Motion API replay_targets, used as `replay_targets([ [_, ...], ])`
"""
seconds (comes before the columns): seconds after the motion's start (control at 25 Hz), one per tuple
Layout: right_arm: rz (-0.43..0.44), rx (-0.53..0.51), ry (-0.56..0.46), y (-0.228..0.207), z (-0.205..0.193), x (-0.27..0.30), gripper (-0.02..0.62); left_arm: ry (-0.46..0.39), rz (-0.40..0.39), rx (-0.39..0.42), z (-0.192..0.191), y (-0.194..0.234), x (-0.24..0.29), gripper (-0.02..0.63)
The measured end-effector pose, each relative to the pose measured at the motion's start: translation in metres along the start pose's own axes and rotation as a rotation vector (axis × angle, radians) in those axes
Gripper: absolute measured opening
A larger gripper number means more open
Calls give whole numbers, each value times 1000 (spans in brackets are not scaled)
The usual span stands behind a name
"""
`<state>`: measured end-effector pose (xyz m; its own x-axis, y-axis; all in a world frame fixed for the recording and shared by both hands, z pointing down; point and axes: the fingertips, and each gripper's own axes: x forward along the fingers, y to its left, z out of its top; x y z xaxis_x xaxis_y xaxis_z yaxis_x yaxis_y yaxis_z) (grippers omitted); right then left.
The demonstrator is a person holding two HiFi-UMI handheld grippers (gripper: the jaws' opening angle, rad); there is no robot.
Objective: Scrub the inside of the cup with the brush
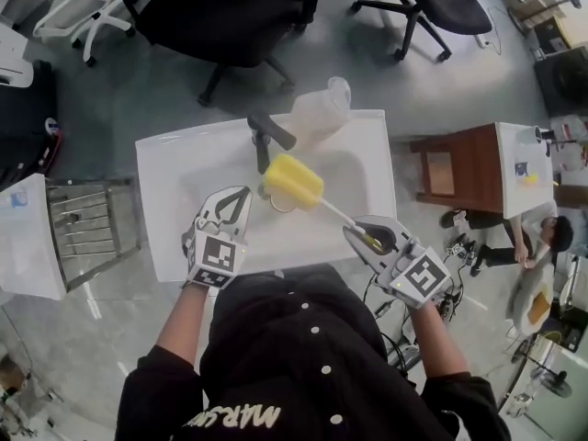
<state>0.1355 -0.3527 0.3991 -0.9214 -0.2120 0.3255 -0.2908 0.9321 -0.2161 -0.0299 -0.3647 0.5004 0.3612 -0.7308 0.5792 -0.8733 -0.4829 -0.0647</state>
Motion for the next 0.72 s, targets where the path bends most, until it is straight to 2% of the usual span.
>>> replay_targets([
  [0.32, -94, -21, -278, -13, 98, -5, 51, -251, 118, -134, 90, 38, -62, 26],
  [0.44, -96, 11, -380, -21, 126, -12, 50, -293, 106, -196, 105, 44, -78, 26],
  [0.52, -117, 26, -440, -31, 140, -20, 51, -308, 111, -204, 114, 47, -88, 26],
  [0.72, -242, -14, -551, -53, 176, -44, 51, -358, 167, -195, 142, 58, -122, 28],
])
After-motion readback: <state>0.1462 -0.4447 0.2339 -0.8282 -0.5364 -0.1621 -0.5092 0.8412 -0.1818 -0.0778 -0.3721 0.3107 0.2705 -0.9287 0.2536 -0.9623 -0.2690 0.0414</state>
